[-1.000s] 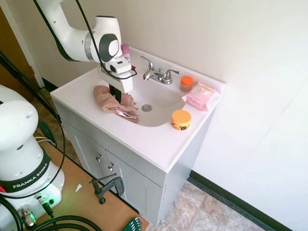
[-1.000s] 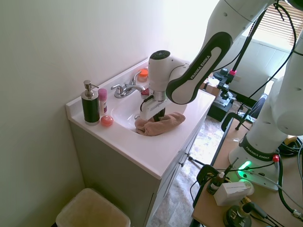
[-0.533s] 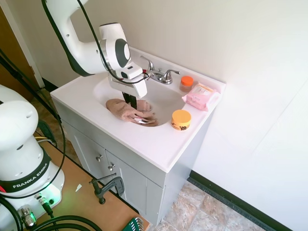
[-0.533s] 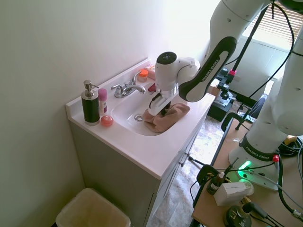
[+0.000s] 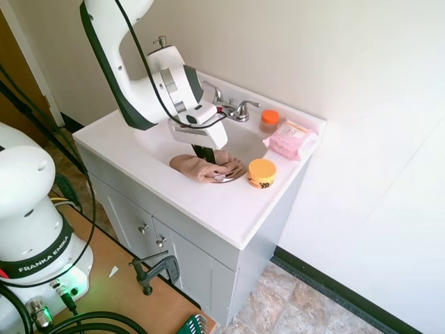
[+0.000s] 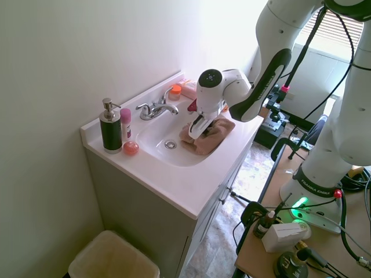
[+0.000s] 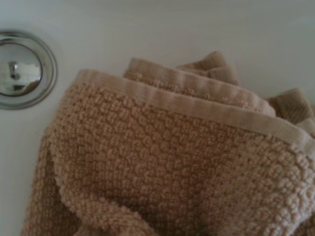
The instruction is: Wipe the sink
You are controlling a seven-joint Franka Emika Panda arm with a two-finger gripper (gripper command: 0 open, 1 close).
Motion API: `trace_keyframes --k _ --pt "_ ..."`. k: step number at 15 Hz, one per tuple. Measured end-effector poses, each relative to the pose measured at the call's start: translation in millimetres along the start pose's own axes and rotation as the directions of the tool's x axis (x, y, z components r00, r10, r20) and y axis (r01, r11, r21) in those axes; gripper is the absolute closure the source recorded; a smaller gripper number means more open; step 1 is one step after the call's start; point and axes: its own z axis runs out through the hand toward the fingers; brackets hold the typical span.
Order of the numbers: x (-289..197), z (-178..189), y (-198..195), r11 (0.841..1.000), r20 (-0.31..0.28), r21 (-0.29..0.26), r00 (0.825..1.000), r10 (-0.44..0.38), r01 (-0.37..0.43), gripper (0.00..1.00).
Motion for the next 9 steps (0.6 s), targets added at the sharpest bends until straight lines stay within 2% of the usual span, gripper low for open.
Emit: trace_keyframes --k 3,9 --pt "7.5 11.1 2.0 1.000 -0.086 0.015 0.996 -0.005 0.007 1.00" --pt "8.2 25.3 -6.9 0.996 -0.197 0.088 0.980 0.014 0.004 1.00"
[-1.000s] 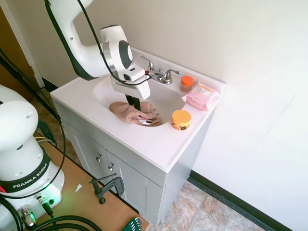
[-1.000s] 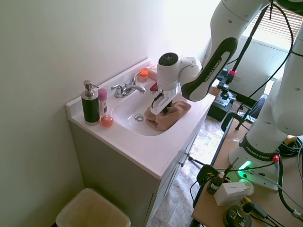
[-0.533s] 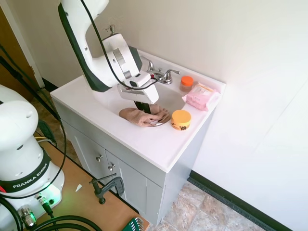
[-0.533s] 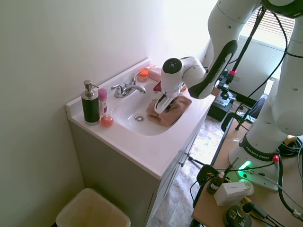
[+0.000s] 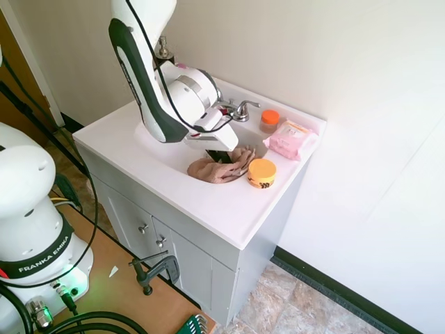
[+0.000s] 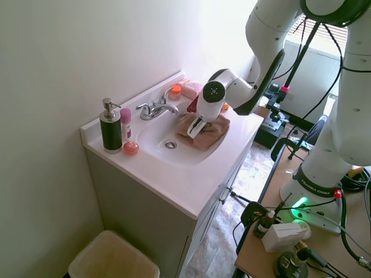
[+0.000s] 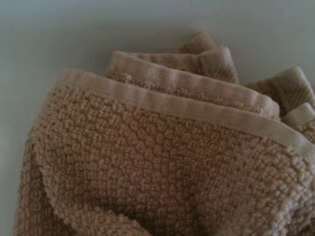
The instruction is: Wipe the sink
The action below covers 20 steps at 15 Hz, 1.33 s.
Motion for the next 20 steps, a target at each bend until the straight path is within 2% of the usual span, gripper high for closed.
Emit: trace_keyframes --k 4,8,16,20 --pt "-5.3 -1.0 -11.3 0.999 -0.048 0.041 0.999 0.019 -0.017 1.00" --pt "-15.8 -11.9 -29.5 0.997 -0.069 0.076 0.997 0.023 -0.017 1.00" --pt "-41.4 -46.1 -68.5 0.988 -0.065 0.157 0.998 0.017 -0.006 1.00" --pt "-56.5 -63.4 -84.6 0.983 -0.043 0.182 0.999 0.026 -0.018 1.00"
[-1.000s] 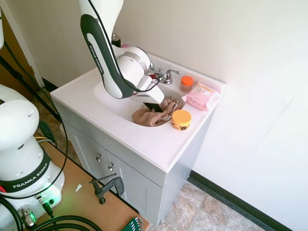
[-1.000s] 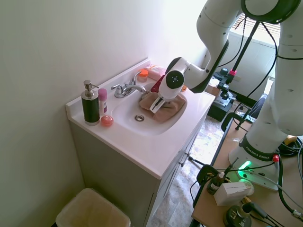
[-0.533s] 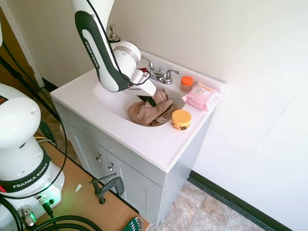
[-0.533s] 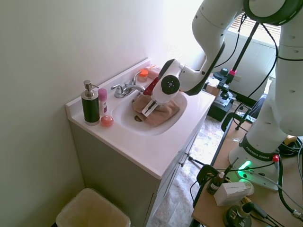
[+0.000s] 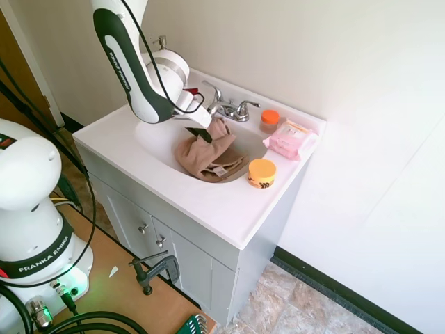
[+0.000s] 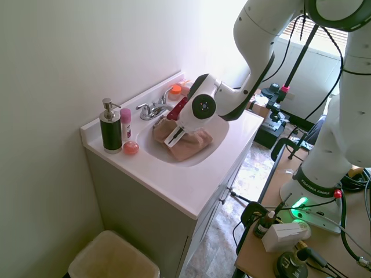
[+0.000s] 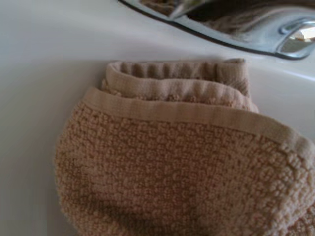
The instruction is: Wipe the sink
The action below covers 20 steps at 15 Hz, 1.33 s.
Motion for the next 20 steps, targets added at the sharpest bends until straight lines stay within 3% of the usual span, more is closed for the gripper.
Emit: trace_keyframes --k 5,10,14,20 --pt "-22.4 -15.5 -18.5 1.000 0.041 0.006 0.999 0.004 -0.005 1.00" --pt "-34.4 -23.2 -22.9 0.999 0.146 -0.016 0.988 0.043 -0.041 1.00" --pt "-29.5 -24.7 -27.9 0.993 0.248 -0.040 0.962 0.116 -0.109 1.00" --pt "-29.0 -44.8 -39.1 0.984 0.387 -0.077 0.904 0.181 -0.163 1.00"
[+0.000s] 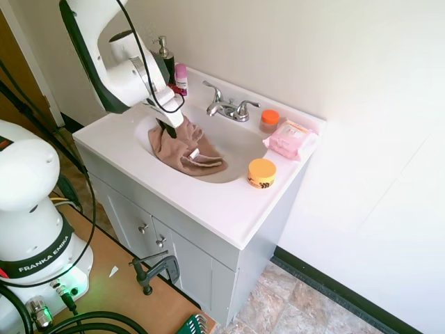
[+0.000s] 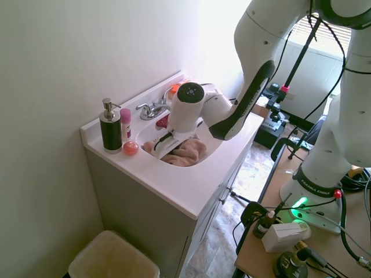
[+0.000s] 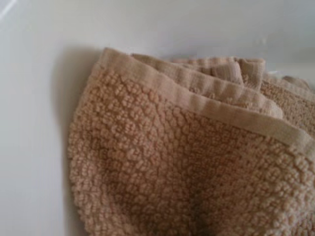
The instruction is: Wipe the sink
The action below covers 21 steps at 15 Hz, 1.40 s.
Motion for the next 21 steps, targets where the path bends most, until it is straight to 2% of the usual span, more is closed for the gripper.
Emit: trace_keyframes --k 2,7,12,16,21 --pt "-0.1 -7.4 -1.2 1.000 0.045 -0.004 0.999 0.013 -0.013 1.00" --pt "1.4 -20.7 -1.2 1.000 0.112 -0.016 0.993 0.026 -0.025 1.00" --pt "0.8 -44.1 8.7 1.000 0.197 -0.002 0.980 0.020 -0.020 1.00" --pt "-14.6 -84.9 12.9 1.000 0.218 0.017 0.976 -0.011 0.007 1.00" --pt "-45.2 -117.2 29.0 0.996 0.216 0.043 0.973 -0.081 0.073 1.00"
